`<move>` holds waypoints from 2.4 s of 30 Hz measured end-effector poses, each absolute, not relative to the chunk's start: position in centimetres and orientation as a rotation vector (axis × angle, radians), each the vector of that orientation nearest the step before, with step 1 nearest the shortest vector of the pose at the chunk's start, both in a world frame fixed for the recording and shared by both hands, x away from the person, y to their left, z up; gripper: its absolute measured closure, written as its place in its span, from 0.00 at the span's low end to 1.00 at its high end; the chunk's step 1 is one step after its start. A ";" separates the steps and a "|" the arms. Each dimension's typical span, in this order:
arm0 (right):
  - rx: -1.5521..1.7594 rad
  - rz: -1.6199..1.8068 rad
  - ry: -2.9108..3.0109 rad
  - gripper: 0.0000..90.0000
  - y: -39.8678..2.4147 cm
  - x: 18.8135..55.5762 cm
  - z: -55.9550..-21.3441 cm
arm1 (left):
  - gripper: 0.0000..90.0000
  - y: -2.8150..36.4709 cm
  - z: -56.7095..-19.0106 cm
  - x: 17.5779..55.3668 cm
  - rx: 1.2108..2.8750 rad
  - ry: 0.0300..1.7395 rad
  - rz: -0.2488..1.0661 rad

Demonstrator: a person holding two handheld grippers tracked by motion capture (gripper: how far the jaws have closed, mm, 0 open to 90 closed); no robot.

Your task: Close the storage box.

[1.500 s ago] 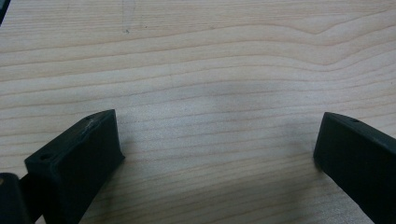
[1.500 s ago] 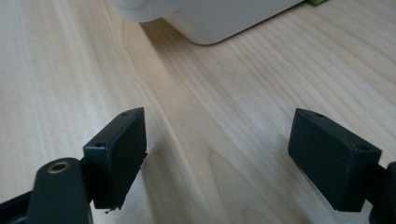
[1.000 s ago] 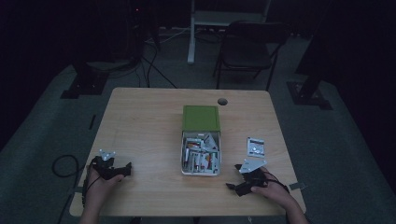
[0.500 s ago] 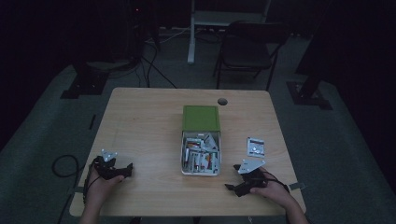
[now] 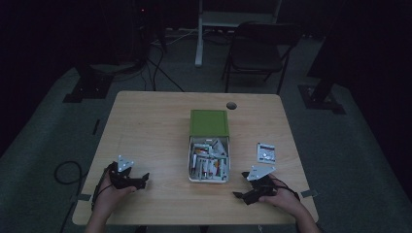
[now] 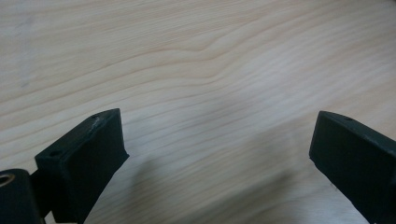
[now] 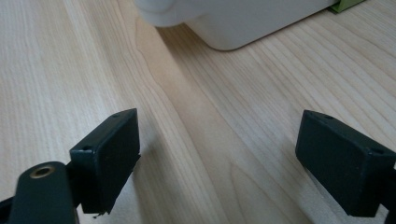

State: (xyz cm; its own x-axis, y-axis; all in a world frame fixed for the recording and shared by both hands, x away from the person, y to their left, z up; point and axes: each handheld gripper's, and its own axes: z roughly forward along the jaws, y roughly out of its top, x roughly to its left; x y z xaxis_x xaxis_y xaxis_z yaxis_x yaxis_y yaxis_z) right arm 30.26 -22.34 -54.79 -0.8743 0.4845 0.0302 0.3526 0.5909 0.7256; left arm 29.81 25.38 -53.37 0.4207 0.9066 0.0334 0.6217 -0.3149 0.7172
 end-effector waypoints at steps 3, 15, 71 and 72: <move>0.716 1.170 2.634 0.15 -22.3 30.3 -54.4 | 0.04 24.7 -53.1 29.6 2.070 1.245 0.571; 0.743 1.263 2.568 0.14 -22.6 30.6 -52.4 | 0.04 21.5 -52.3 28.9 2.107 1.054 0.530; 0.823 1.527 2.427 0.13 -21.2 32.8 -49.9 | 0.04 13.9 -49.2 31.3 1.995 0.708 0.458; 0.830 1.522 2.421 0.13 -21.2 32.9 -50.0 | 0.04 13.9 -49.2 31.4 1.994 0.710 0.461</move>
State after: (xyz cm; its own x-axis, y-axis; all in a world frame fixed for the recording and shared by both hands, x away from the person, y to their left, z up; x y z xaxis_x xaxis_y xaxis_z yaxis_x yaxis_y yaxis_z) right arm 32.93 -21.23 -49.98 -0.8321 0.5339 0.1503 0.3668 0.3264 0.8711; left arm 31.43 13.87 -49.22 0.7615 0.6473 0.0342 0.2950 -0.3930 0.8709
